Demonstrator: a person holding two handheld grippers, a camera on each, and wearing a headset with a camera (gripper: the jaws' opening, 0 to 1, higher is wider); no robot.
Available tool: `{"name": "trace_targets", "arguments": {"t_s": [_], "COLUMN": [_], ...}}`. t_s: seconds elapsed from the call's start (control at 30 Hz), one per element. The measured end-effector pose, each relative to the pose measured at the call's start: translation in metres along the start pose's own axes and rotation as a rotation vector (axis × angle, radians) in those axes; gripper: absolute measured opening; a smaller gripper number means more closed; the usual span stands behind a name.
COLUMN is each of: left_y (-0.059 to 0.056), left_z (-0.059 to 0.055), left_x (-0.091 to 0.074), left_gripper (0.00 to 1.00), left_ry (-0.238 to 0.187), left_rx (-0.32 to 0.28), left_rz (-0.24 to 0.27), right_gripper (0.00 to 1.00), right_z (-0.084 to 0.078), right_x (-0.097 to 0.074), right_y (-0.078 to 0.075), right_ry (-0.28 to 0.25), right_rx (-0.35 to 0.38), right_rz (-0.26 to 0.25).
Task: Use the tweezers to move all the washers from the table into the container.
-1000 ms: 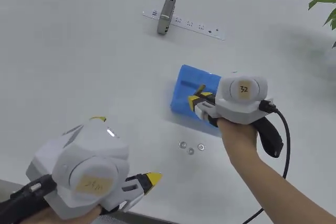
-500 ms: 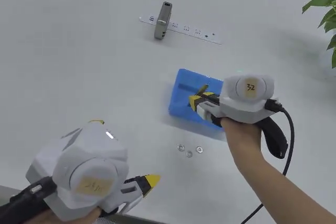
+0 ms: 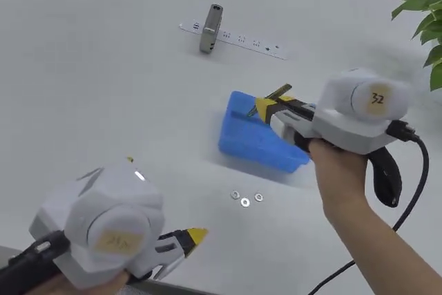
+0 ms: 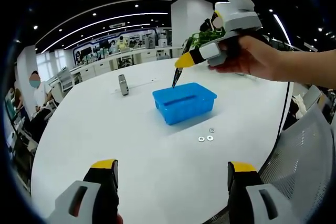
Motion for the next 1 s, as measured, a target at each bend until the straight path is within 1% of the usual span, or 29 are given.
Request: {"name": "trace_targets", "arguments": {"t_s": [0.07, 0.17, 0.23, 0.43, 0.53, 0.57, 0.73, 0.77, 1.0], "left_y": [0.0, 0.0, 0.0, 0.0, 0.0, 0.0, -0.001, -0.001, -0.001], "left_z": [0.0, 0.0, 0.0, -0.001, -0.001, -0.001, -0.001, -0.001, -0.002], "left_x": [0.0, 0.0, 0.0, 0.0, 0.0, 0.0, 0.0, 0.0, 0.001], "left_gripper": [0.88, 0.88, 0.87, 0.87, 0.87, 0.87, 0.87, 0.87, 0.87], "left_ry": [-0.002, 0.001, -0.003, 0.005, 0.008, 0.009, 0.008, 0.013, 0.023], "left_rx": [-0.001, 0.003, 0.005, 0.005, 0.008, 0.009, 0.011, 0.015, 0.017], "left_rz": [-0.003, 0.0, 0.001, -0.002, -0.001, 0.0, 0.001, 0.002, 0.002], "right_gripper": [0.04, 0.04, 0.04, 0.04, 0.05, 0.05, 0.04, 0.04, 0.05], "right_z": [0.002, 0.0, -0.003, -0.019, -0.031, -0.037, -0.054, -0.058, -0.08], "right_x": [-0.004, -0.01, -0.014, -0.025, -0.027, -0.028, -0.029, -0.028, -0.021], "right_y": [0.002, 0.003, 0.006, 0.019, 0.027, 0.031, 0.041, 0.043, 0.05], "right_ry": [-0.011, -0.019, -0.018, 0.009, 0.038, 0.057, 0.099, 0.106, 0.167], "right_rx": [0.0, 0.016, 0.027, 0.055, 0.055, 0.046, 0.029, 0.031, 0.034], "right_rz": [-0.001, 0.003, 0.007, 0.025, 0.047, 0.054, 0.075, 0.079, 0.103]}}
Point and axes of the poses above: the centre of the closed fingertips' face, and the gripper's own axes: x roughly forward along the fingers, y roughly to its left, z roughly out of its top, the point moved 6 cm from there along -x, roughly backward along the fingers, and after that the axes turned 15 degrees about -x, right-handed, at the moved point
